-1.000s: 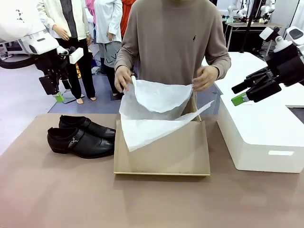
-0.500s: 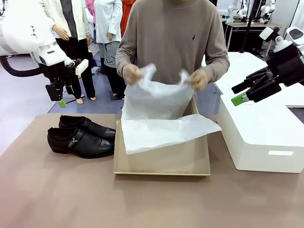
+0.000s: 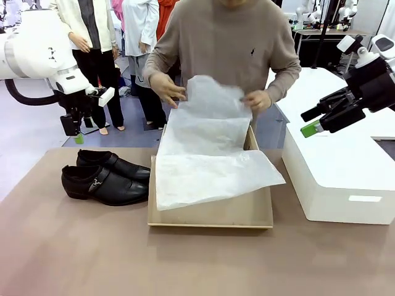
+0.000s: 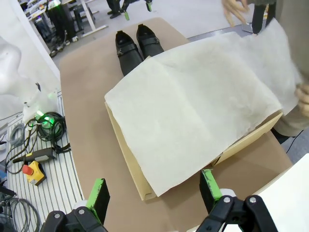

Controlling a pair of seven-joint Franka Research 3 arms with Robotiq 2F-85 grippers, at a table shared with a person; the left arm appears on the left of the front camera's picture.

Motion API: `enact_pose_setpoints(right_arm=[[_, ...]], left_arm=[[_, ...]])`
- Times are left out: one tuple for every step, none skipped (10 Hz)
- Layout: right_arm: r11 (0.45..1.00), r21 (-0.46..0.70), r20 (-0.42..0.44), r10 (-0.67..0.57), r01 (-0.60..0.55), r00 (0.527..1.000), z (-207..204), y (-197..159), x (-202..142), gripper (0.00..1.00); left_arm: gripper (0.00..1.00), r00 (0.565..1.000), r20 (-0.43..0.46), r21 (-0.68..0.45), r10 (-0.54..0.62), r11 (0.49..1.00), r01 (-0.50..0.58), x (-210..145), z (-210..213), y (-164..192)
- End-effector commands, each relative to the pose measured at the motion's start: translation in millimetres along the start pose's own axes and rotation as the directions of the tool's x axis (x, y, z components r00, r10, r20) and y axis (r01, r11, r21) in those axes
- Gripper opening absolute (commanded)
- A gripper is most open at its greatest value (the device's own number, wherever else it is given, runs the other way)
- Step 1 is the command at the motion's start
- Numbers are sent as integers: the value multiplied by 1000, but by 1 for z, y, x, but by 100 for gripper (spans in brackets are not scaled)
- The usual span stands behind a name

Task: Pack the shoes into the box.
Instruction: Place one shoe of the Shoes into the Shoes Box.

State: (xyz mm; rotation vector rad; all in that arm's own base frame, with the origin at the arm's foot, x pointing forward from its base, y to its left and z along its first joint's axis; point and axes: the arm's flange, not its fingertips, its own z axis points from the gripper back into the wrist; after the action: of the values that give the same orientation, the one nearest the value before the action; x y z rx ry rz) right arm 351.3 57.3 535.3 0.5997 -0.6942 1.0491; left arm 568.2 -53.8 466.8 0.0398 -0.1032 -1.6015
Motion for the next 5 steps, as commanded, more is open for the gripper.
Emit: enact_pose_setpoints(right_arm=[[1000,11,30,26,-27,999,0,-3,3,100],[1000,11,30,26,-27,999,0,-3,3,100],[1000,11,30,26,-27,999,0,-3,3,100],[1000,11,30,26,-27,999,0,-3,3,100],[1000,11,30,26,-27,999,0,-3,3,100]], left_arm=[[100,999,2,1,32,999,-32,5,-1,10],[100,999,16,-9,46,999,-46,9,-2,12],[100,998,18,-14,58,998,-58,12,-3,13],[100,997,11,-22,80,997,-80,13,-6,15],[100,994,1,-34,106,994,-106,13,-7,16]])
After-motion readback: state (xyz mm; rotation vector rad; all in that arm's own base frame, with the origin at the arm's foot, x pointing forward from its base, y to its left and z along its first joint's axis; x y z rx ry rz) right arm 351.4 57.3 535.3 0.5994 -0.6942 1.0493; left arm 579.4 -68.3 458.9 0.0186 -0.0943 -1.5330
